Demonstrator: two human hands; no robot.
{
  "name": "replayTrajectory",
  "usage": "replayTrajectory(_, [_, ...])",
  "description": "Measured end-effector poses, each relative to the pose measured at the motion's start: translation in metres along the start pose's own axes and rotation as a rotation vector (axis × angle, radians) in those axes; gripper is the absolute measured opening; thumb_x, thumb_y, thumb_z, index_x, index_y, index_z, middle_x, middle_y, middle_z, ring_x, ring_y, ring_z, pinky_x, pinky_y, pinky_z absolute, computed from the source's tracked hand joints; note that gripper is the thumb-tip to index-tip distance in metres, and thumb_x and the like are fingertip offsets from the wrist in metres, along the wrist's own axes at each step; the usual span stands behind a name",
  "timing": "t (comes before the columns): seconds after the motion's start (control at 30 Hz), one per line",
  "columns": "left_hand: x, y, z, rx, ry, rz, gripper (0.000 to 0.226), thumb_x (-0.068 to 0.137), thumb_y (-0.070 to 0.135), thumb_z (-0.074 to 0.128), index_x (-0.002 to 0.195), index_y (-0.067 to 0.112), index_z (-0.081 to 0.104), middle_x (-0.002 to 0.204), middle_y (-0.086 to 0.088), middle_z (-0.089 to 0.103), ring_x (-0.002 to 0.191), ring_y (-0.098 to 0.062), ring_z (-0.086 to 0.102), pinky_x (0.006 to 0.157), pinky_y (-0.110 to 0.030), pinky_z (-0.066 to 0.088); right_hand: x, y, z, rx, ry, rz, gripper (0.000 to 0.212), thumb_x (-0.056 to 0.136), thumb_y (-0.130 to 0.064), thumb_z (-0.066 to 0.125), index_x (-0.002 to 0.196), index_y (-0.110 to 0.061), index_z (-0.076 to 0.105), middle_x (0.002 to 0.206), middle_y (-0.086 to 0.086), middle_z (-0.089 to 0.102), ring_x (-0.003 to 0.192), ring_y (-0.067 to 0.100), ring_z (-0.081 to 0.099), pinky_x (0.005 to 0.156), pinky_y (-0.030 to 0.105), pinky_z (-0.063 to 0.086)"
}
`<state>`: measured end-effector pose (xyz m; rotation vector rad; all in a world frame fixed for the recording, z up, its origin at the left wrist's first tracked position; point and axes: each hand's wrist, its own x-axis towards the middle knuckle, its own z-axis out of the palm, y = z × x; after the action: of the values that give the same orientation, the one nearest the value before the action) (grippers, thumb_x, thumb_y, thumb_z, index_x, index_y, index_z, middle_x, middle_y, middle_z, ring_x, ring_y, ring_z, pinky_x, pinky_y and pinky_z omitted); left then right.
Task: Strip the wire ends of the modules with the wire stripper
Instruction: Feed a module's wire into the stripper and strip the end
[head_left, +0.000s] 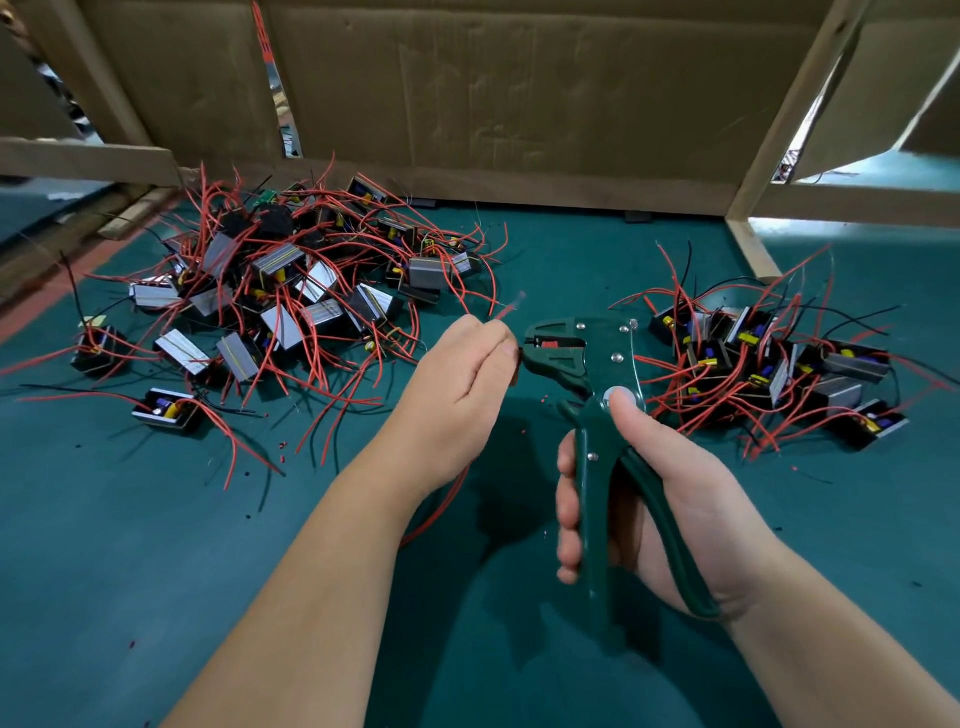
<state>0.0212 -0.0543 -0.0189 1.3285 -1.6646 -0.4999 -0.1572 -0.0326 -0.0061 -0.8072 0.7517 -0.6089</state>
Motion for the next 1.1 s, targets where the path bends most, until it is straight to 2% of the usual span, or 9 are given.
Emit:
replayTrajectory(0.13, [-0.006, -0.003, 0.007, -0.053, -0.047, -0.073, 0.048, 0.095, 0.047, 0.025, 0.093, 0.009, 0.054, 0.09, -0.006, 0.051, 0.085, -0.015, 0.048, 0.077, -0.023, 0.038, 0.004, 0.001, 0.004, 0.04, 0.154, -0.04, 0.053, 0.069, -0.062, 0.055, 0.07, -0.009, 0.055, 0.055, 0.011, 0.048, 0.04, 0.024, 0.045, 0.043, 0.03, 0.045])
replayTrajectory(0.27, [0.002, 0.006, 0.012, -0.395, 0.091, -0.306, 0.064, 0.086, 0.072, 0.007, 0.093, 0.028, 0.054, 0.08, 0.011, 0.042, 0.083, -0.007, 0.046, 0.076, -0.021, 0.041, 0.005, 0.002, 0.004, 0.168, 0.031, -0.101, 0.054, 0.072, -0.053, 0.057, 0.088, -0.002, 0.064, 0.083, 0.02, 0.06, 0.061, 0.035, 0.061, 0.06, 0.047, 0.055])
replayTrajectory(0.47, [0.01, 0.019, 0.018, -0.849, 0.073, -0.397, 0.076, 0.067, 0.07, 0.009, 0.106, 0.016, 0.047, 0.09, -0.009, 0.036, 0.082, -0.024, 0.036, 0.064, -0.027, 0.04, 0.006, 0.005, 0.005, 0.145, -0.143, -0.07, 0.062, 0.071, -0.045, 0.066, 0.11, 0.003, 0.063, 0.1, 0.021, 0.062, 0.068, 0.038, 0.063, 0.066, 0.053, 0.054])
replayTrajectory(0.57, [0.01, 0.017, 0.017, -0.578, 0.108, -0.344, 0.065, 0.09, 0.056, -0.002, 0.121, 0.024, 0.045, 0.101, -0.007, 0.047, 0.101, -0.021, 0.042, 0.1, -0.037, 0.033, 0.009, 0.004, 0.003, 0.076, 0.015, -0.241, 0.062, 0.066, -0.036, 0.068, 0.113, 0.002, 0.06, 0.095, 0.02, 0.063, 0.065, 0.036, 0.063, 0.064, 0.052, 0.055])
replayTrajectory(0.63, [0.008, 0.005, 0.009, -0.17, 0.179, -0.247, 0.048, 0.099, 0.046, 0.021, 0.138, 0.023, 0.038, 0.124, -0.006, 0.049, 0.119, -0.02, 0.041, 0.111, -0.037, 0.027, 0.01, -0.002, -0.003, 0.09, 0.137, -0.416, 0.056, 0.074, -0.028, 0.062, 0.121, 0.001, 0.055, 0.091, 0.019, 0.062, 0.066, 0.034, 0.064, 0.065, 0.049, 0.056])
replayTrajectory(0.7, [0.002, -0.009, 0.002, 0.232, 0.201, -0.216, 0.057, 0.093, 0.046, 0.041, 0.146, 0.027, 0.029, 0.137, -0.006, 0.039, 0.131, -0.021, 0.029, 0.11, -0.033, 0.019, 0.008, -0.011, -0.009, 0.153, 0.2, -0.515, 0.045, 0.078, -0.027, 0.057, 0.117, -0.005, 0.054, 0.091, 0.019, 0.06, 0.07, 0.034, 0.066, 0.067, 0.047, 0.057])
replayTrajectory(0.8, [0.0, -0.021, -0.005, 0.557, 0.214, -0.484, 0.051, 0.089, 0.044, 0.053, 0.138, 0.037, 0.04, 0.146, -0.012, 0.03, 0.138, -0.027, 0.018, 0.113, -0.042, 0.009, 0.004, -0.017, -0.017, 0.215, 0.212, -0.509, 0.026, 0.079, -0.031, 0.056, 0.096, -0.012, 0.058, 0.088, 0.014, 0.065, 0.078, 0.037, 0.067, 0.069, 0.047, 0.057])
replayTrajectory(0.9, [0.0, -0.027, -0.01, 0.714, 0.19, -0.627, 0.043, 0.087, 0.046, 0.052, 0.128, 0.036, 0.051, 0.141, -0.011, 0.035, 0.13, -0.031, 0.022, 0.106, -0.044, 0.013, 0.004, -0.016, -0.015, 0.268, 0.227, -0.458, 0.021, 0.076, -0.032, 0.057, 0.084, -0.013, 0.059, 0.081, 0.01, 0.059, 0.072, 0.038, 0.067, 0.068, 0.05, 0.057])
replayTrajectory(1.1, [0.003, -0.031, -0.02, 0.749, 0.25, -0.65, 0.051, 0.084, 0.056, 0.048, 0.125, 0.026, 0.058, 0.13, -0.004, 0.05, 0.118, -0.031, 0.035, 0.094, -0.043, 0.022, 0.004, -0.012, -0.006, 0.234, 0.112, -0.36, 0.028, 0.078, -0.033, 0.051, 0.079, -0.018, 0.074, 0.115, 0.027, 0.062, 0.071, 0.036, 0.064, 0.067, 0.047, 0.057])
